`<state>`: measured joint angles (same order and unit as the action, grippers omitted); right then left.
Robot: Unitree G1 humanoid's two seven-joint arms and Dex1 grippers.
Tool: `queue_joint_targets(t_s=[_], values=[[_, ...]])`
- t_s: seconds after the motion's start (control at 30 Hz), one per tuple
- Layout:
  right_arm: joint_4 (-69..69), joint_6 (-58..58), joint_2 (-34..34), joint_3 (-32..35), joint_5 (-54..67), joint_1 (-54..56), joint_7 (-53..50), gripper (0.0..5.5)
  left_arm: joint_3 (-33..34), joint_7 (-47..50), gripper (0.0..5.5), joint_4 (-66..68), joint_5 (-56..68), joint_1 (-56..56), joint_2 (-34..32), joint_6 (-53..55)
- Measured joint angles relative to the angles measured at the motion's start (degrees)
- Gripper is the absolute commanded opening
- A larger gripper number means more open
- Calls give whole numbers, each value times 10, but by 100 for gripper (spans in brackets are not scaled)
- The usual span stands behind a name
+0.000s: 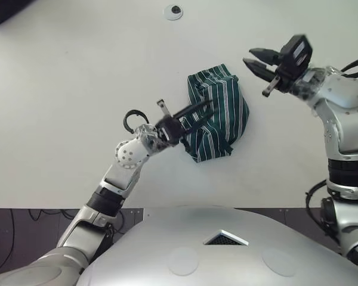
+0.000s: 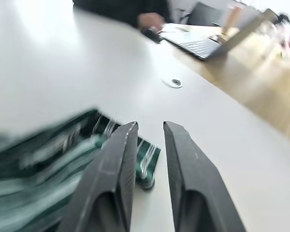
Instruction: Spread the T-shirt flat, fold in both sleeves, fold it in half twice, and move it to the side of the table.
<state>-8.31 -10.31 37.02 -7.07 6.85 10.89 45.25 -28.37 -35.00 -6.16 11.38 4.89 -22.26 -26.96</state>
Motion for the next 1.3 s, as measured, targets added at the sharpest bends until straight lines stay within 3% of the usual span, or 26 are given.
queue_joint_targets(t_s=[0.17,0.43,0.57,0.8,0.97,1.17,1.3], values=[[84,214,46,-66,-82,1,85,96,-16,-37,89,-41,-65,32,-52,61],[167,336,63,-142,-162,16,134,96,10,-16,89,-6,-174,29,-79,156],[139,337,77,-166,-135,3,187,96,57,-3,89,0,-175,39,-97,179],[-15,238,81,-223,3,-113,264,96,137,-6,89,-15,-135,53,-117,235],[-55,158,17,-181,80,-111,204,96,181,-1,89,-19,-113,47,-113,244],[-55,101,52,-40,147,-77,193,96,211,-4,89,-44,-79,68,-106,225],[-32,82,65,2,149,-60,168,98,234,-44,108,-70,-34,104,-118,189]])
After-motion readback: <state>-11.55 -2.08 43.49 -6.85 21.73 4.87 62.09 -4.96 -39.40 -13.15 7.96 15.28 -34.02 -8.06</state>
